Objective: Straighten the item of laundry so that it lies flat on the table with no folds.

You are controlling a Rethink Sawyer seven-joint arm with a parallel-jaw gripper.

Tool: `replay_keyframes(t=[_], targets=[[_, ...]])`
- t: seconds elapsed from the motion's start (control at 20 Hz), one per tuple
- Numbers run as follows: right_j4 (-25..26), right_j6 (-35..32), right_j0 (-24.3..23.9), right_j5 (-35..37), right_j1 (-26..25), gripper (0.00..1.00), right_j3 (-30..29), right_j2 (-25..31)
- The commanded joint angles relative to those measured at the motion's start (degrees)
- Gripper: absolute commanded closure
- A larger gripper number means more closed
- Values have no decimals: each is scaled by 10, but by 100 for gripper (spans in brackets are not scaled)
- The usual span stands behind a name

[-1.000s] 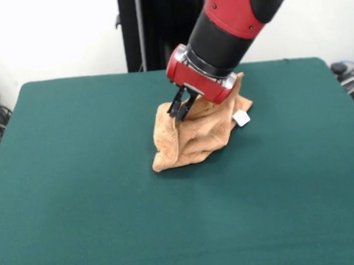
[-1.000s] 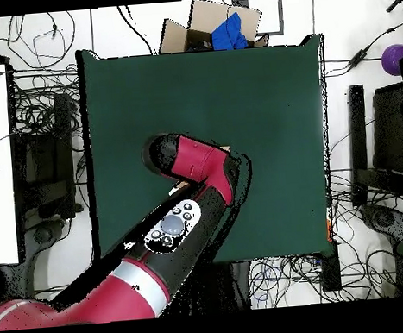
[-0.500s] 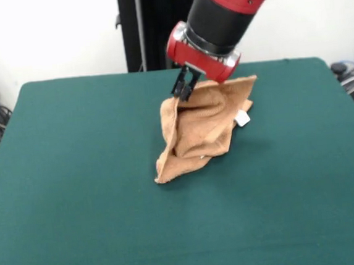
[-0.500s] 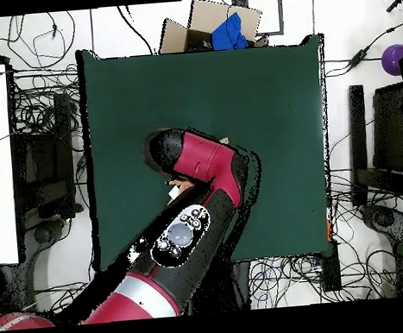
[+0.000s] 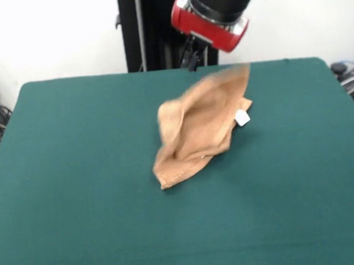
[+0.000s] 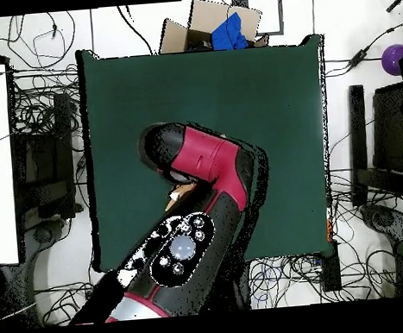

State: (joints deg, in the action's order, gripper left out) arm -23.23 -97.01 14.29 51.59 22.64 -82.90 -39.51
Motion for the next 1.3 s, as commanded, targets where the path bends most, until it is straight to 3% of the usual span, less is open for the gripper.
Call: replay_keyframes(t=[0.05,0.7,1.3], targets=[[30,-53,-12,56,25,100,22,72],[43,-41,-26,71,38,100,27,77],[36,4,-50,-64,51,100,-53,137]])
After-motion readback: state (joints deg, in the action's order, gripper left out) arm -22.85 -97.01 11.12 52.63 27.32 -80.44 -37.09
